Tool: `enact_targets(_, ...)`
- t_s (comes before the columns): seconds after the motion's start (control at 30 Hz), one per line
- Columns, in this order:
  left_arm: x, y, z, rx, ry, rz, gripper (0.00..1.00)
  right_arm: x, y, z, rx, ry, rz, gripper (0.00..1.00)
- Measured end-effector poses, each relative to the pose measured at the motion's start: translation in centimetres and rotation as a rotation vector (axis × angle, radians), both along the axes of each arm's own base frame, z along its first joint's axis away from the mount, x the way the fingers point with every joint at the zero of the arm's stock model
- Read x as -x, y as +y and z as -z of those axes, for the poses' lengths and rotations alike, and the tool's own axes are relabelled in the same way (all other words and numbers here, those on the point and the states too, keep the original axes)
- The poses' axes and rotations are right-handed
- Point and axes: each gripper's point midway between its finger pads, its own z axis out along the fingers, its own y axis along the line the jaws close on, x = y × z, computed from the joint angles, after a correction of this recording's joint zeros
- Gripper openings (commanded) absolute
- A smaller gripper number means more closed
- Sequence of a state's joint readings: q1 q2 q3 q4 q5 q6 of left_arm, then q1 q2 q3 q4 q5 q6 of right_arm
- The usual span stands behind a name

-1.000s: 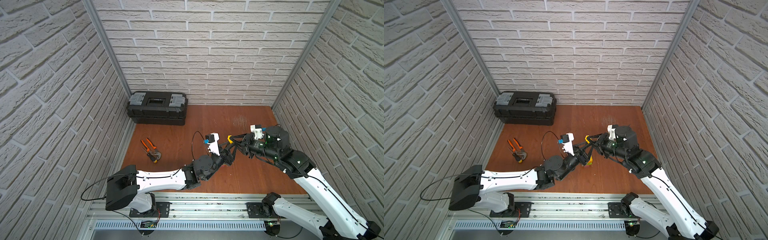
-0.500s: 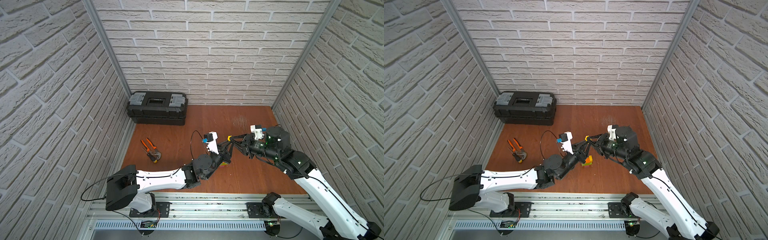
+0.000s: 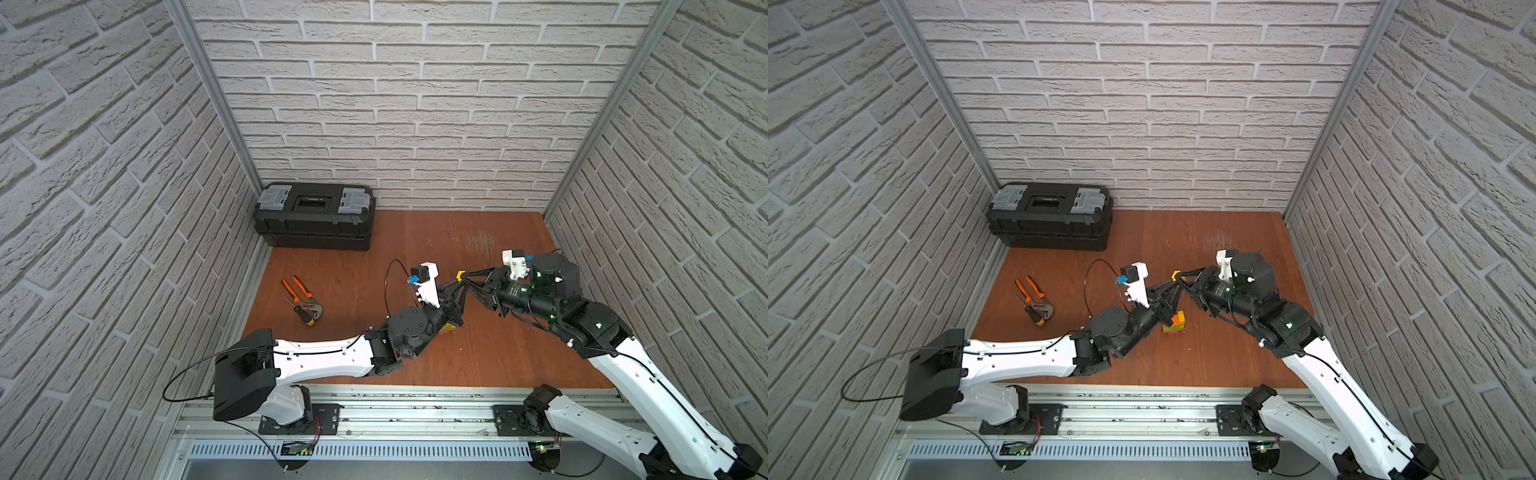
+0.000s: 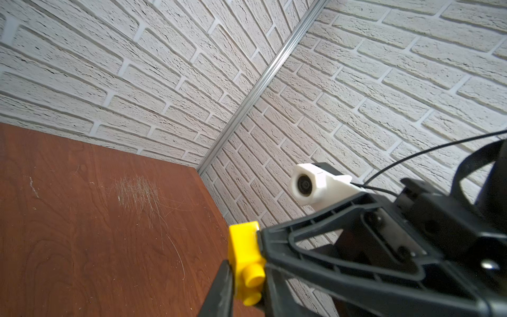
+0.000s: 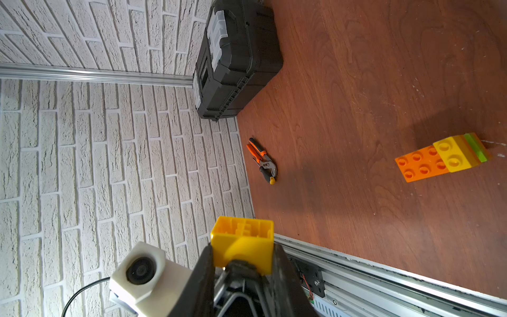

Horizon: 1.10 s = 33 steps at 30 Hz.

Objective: Assemble a carrot with lego
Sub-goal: Pick up the lego brick from the center of the board, then adjust the lego brick at the center of the board.

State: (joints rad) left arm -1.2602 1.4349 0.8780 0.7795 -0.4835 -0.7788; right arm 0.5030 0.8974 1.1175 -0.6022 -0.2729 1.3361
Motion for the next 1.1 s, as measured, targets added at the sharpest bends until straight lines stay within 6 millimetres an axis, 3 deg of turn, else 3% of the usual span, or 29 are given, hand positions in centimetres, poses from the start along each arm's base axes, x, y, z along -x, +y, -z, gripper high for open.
enact_targets(0.07, -0.1, 0.0, 0.1, -0.005, 0.001, 0.000, 0.00, 0.0, -0.1, 0.0, 0.004, -0.003, 0.001, 0.08)
enact_targets(0.17, -0.1, -0.1, 0.2, -0.017, 0.005, 0.001, 0.00, 0.0, -0.2, 0.2, 0.014, -0.004, 0.002, 0.29)
enact_targets(0.27, -0.1, -0.3, 0.4, -0.036, 0.014, 0.006, 0.00, 0.0, -0.3, 0.4, 0.033, -0.008, -0.003, 0.43)
enact_targets(0.37, -0.3, -0.2, 1.0, -0.064, 0.034, 0.002, 0.00, 0.6, -0.2, 0.8, 0.054, -0.001, -0.031, 0.52)
enact_targets(0.5, -0.5, 0.4, 1.7, -0.106, 0.070, -0.005, 0.00, 1.3, -0.9, 0.8, 0.093, -0.016, -0.050, 0.55)
enact_targets(0.7, -0.4, 3.7, 1.1, -0.129, 0.148, -0.036, 0.00, 0.6, -2.9, -0.7, 0.232, -0.149, -0.084, 0.57)
enact_targets(0.8, -0.7, 6.6, 1.1, -0.153, 0.209, -0.072, 0.00, -0.6, -3.8, -2.9, 0.415, -0.361, -0.161, 0.64)
enact_targets(0.87, -1.0, 9.0, 1.5, -0.179, 0.263, -0.103, 0.00, -1.4, -3.5, -3.3, 0.582, -0.540, -0.280, 0.72)
enact_targets(0.93, -1.1, 11.2, 2.2, -0.200, 0.322, -0.131, 0.00, -2.3, -3.0, -1.6, 0.733, -0.659, -0.407, 0.73)
enact_targets(1.0, -1.1, 13.4, 3.1, -0.219, 0.385, -0.157, 0.00, -3.5, -2.4, 2.0, 0.857, -0.714, -0.549, 0.72)
enact_targets(1.1, -0.9, 15.7, 4.4, -0.220, 0.483, -0.177, 0.00, -4.3, -0.9, 8.3, 0.912, -0.735, -0.780, 0.71)
